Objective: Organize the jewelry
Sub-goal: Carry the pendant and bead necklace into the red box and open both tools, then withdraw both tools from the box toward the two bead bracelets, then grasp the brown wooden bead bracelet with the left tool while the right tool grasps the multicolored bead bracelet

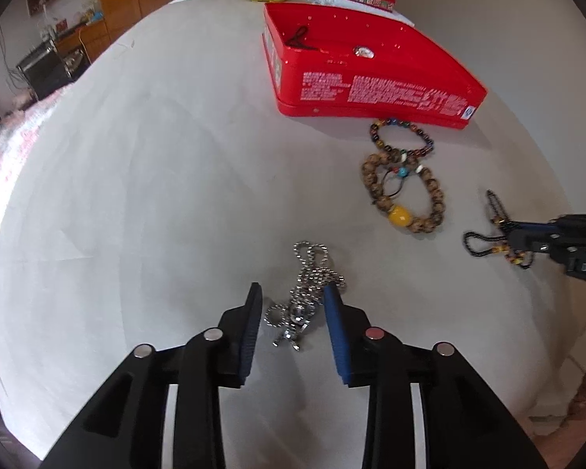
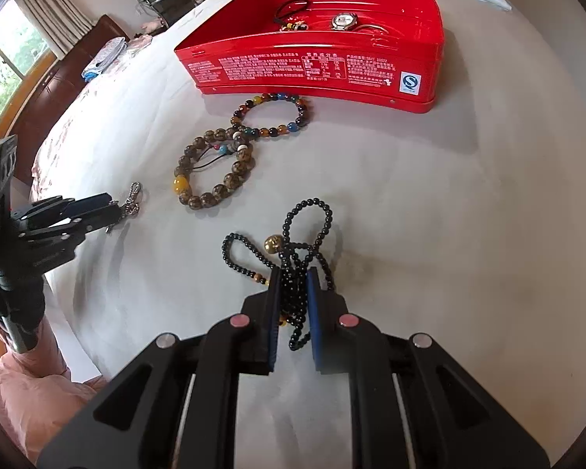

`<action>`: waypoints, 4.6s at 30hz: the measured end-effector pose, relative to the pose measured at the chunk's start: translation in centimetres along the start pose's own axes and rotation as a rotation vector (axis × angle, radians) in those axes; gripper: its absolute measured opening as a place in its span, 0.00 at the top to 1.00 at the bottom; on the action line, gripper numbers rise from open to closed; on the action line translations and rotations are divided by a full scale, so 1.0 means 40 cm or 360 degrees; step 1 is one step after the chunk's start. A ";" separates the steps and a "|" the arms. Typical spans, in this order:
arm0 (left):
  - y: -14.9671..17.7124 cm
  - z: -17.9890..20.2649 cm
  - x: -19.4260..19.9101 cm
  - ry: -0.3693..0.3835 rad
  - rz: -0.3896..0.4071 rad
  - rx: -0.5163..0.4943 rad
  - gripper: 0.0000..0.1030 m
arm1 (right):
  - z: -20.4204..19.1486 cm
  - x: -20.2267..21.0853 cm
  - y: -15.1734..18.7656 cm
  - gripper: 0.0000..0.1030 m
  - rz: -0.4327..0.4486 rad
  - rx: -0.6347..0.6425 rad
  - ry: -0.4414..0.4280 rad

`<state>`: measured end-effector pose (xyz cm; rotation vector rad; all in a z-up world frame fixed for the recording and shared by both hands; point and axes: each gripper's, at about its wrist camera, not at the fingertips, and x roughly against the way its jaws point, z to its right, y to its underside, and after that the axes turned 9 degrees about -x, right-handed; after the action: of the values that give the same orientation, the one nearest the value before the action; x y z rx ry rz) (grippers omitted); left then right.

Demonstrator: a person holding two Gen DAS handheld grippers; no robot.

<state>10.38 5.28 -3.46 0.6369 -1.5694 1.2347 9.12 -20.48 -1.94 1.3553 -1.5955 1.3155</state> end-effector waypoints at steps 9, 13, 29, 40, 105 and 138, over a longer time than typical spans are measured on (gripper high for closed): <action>0.005 0.029 -0.016 -0.0077 -0.0013 -0.0082 0.86 | 0.012 -0.010 -0.004 0.89 -0.0027 -0.0032 -0.0020; 0.004 0.023 -0.015 -0.0073 0.0028 -0.0022 0.87 | 0.012 -0.008 -0.003 0.89 -0.0034 -0.0043 -0.0035; -0.094 0.005 0.144 0.0051 0.0355 0.0065 0.88 | 0.007 0.133 -0.034 0.89 0.0185 -0.0048 -0.0074; -0.266 0.035 0.182 0.0058 0.0452 0.0004 0.87 | 0.013 0.206 -0.138 0.89 0.0307 -0.0069 -0.0086; -0.219 -0.019 -0.015 -0.0168 0.0203 0.0145 0.29 | 0.010 0.018 -0.184 0.65 0.0198 -0.0132 -0.0073; -0.196 0.092 -0.127 0.0050 -0.0055 0.0051 0.90 | -0.020 -0.026 -0.159 0.66 0.0140 -0.0178 -0.0168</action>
<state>17.51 -1.64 -4.92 0.6598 -1.5092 1.2407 15.40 -19.14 -0.94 1.3185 -1.7909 1.2032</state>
